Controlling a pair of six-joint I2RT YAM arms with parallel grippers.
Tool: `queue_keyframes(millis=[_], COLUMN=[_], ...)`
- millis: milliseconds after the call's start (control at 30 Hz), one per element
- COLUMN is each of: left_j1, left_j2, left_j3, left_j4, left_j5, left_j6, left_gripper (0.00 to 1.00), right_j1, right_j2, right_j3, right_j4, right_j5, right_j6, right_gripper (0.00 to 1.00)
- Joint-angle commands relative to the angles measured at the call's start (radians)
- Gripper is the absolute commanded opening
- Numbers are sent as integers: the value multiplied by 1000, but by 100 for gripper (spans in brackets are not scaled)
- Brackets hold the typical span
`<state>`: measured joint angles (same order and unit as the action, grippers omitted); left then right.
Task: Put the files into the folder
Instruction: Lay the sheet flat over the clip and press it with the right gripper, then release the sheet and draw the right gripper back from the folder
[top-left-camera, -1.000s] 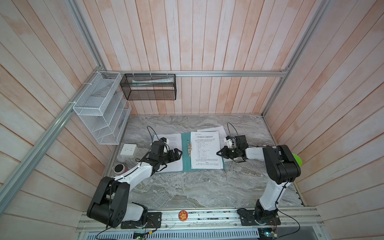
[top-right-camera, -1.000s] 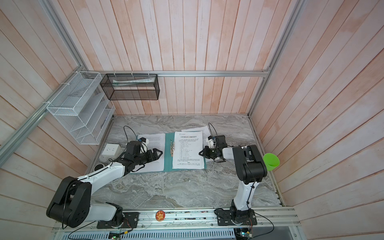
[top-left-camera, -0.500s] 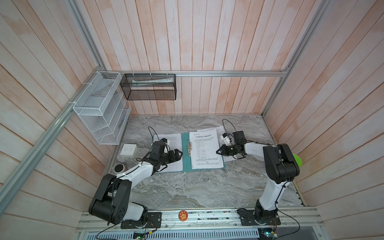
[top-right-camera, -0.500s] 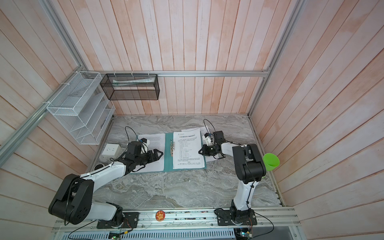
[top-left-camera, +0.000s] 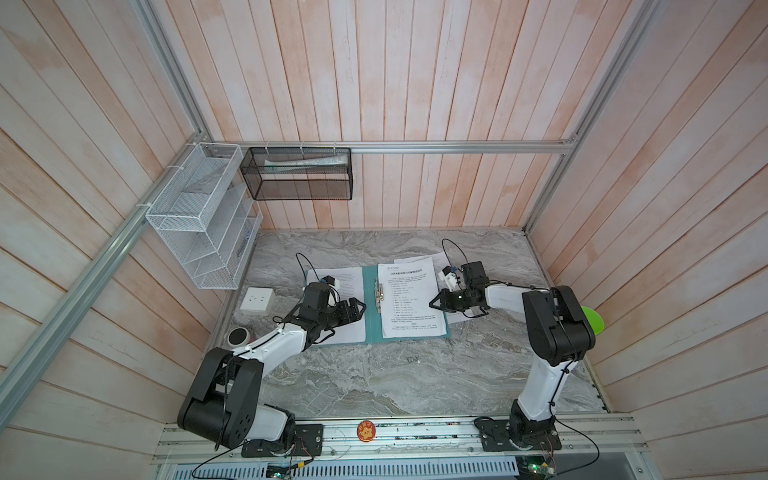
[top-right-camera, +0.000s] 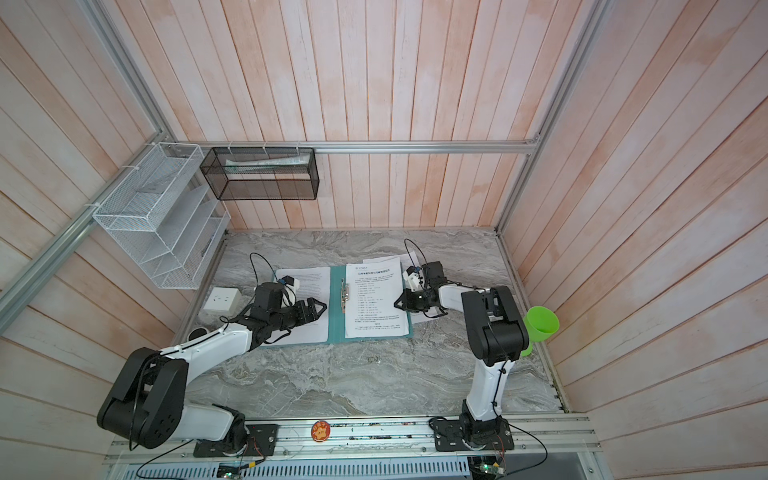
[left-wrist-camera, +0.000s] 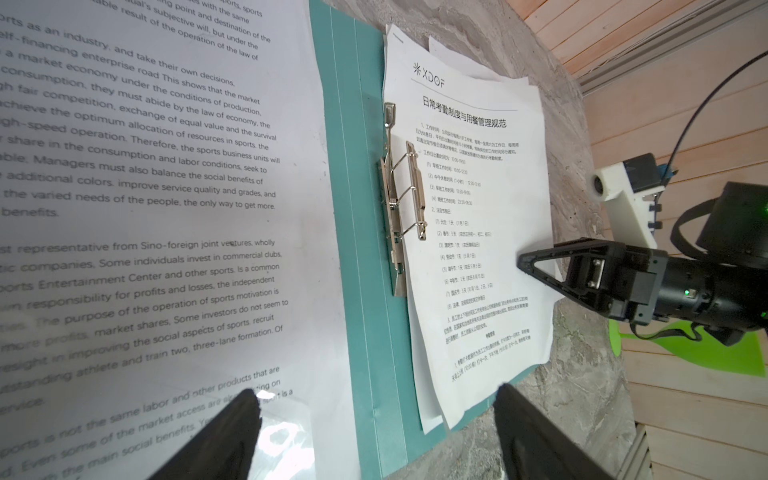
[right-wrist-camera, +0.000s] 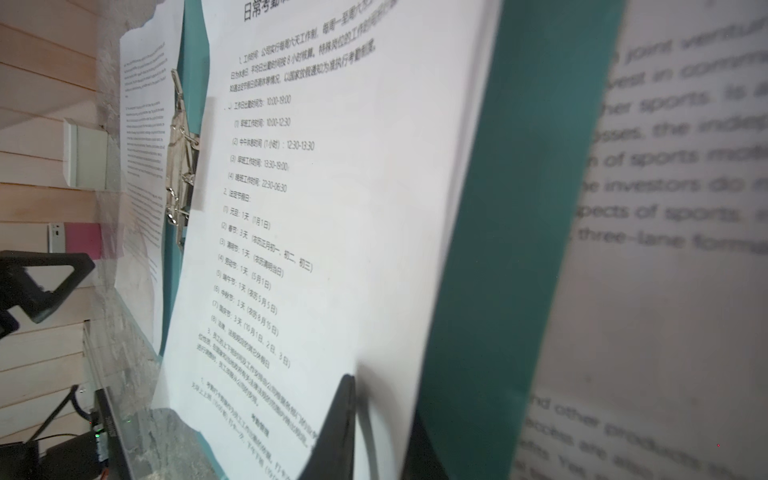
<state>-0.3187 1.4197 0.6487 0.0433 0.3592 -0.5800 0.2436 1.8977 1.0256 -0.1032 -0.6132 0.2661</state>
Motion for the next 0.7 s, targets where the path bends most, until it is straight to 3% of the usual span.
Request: queue_keyframes(millis=[0,133,333,433,533,667], left_j1=[2,3,3,0,-9,-35], left_j2=[10,5,-17,-38,-35,-18], left_j3=[-17,-18,-25,-16,21,67], left_j4=[23,21,19,26,25,20], left_j5=[4,3,-13,-25,-31,-29], left_j6=[-3,-3,-2,4,13,17], left_gripper=[90,90,90,90,91,91], right_j1=[4,5,-18,-67,-145,-248], right_j2=[-19,-20,-118,-184,-193,-241], right_j3=[5,25,50,49,58,-45], right_j4=[-10,-46,-161,-175,-205,-159], right_j5=[39,55,288,341,335,232], right_j6=[10,14,12,-16,-32,6], right_gripper=[28,40,42,42,43,43])
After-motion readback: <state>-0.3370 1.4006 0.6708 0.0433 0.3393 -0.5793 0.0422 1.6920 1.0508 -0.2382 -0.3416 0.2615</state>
